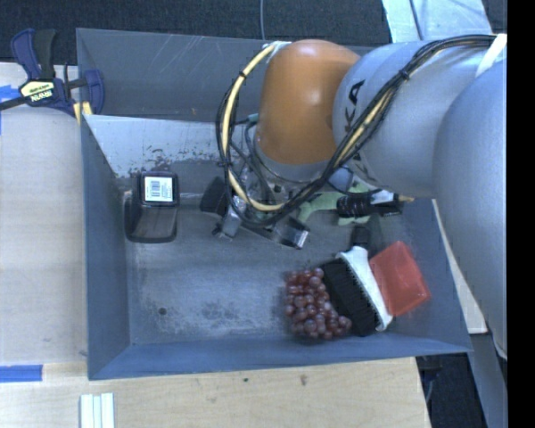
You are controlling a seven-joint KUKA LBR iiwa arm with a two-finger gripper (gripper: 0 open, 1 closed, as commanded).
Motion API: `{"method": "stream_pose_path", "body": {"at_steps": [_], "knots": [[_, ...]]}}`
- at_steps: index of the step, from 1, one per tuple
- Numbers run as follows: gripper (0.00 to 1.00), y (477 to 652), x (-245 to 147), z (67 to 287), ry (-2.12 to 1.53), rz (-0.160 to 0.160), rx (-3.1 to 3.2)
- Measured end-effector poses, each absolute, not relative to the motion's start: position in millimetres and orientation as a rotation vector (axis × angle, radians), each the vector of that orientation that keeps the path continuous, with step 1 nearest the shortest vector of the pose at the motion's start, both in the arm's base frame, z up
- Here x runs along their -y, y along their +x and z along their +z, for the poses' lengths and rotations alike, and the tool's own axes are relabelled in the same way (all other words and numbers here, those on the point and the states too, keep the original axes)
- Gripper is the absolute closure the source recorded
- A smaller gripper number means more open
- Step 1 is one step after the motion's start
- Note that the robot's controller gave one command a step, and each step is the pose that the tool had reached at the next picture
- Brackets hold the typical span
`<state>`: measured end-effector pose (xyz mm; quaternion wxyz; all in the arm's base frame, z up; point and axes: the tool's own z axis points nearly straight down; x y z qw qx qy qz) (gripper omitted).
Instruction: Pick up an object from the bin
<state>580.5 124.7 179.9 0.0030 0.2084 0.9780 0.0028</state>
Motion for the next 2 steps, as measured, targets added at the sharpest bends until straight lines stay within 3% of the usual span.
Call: {"method": "stream_pose_path", "body": {"at_steps": [1, 2], "knots": [[1.00, 580.5, -124.7, 179.8, 0.653, 0.009, -3.067], [1.00, 557.1, -114.0, 175.2, 0.597, 0.008, -3.079]]}}
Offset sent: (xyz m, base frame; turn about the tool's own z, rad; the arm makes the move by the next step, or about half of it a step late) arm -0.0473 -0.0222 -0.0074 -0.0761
